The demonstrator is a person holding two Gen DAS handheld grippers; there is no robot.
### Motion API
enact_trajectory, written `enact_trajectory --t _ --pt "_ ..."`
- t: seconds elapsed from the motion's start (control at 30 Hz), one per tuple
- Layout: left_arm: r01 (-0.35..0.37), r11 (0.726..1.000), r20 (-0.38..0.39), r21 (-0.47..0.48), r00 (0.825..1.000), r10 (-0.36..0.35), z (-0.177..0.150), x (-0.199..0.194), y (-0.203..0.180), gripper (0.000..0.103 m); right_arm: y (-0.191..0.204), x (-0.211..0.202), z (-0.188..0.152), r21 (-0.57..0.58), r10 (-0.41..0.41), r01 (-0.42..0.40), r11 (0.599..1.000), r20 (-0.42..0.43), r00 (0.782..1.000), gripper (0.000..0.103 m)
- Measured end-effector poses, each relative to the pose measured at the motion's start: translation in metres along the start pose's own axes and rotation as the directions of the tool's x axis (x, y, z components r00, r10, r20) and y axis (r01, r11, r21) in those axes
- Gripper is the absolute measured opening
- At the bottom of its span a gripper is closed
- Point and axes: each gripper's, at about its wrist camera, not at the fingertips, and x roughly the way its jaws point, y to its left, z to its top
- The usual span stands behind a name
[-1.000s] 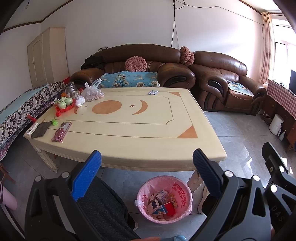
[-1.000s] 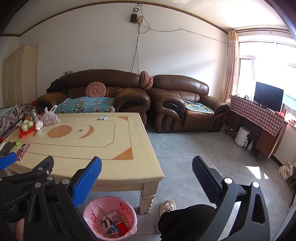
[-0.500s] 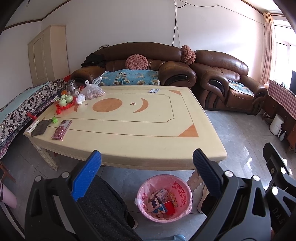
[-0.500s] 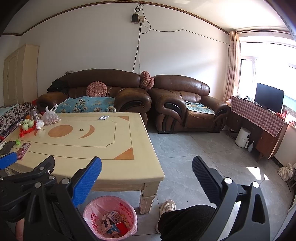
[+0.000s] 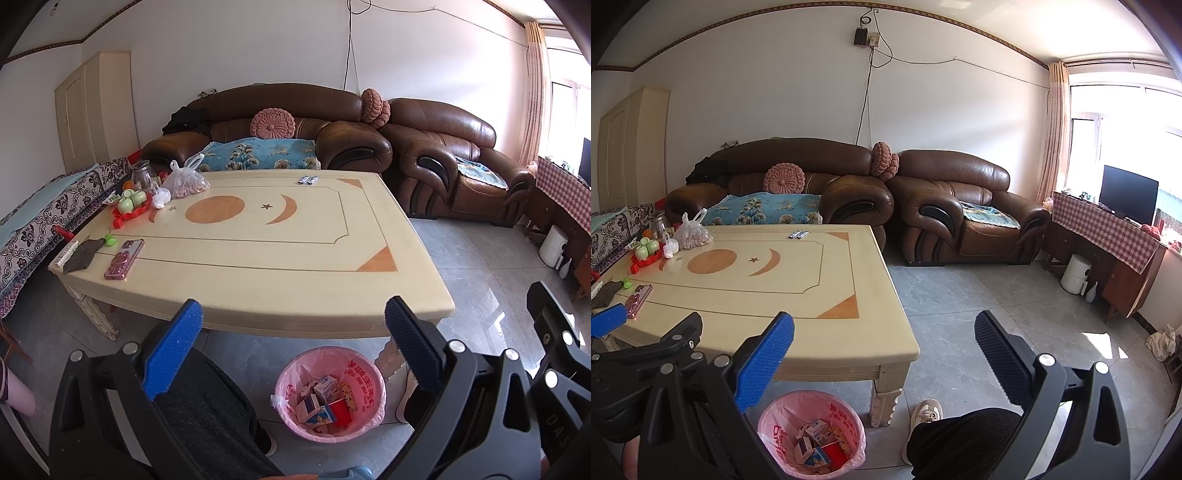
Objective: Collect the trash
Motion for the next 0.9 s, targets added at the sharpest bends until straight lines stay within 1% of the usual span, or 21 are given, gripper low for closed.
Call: enact_trajectory --t 0.9 --pt "0.001 1.000 -0.002 0.006 1.000 -0.001 -0.0006 0.0022 -0.0012 0.097 0.0018 0.0038 0.0002 0.001 0.015 -0.015 1.000 -0.009 1.000 0.096"
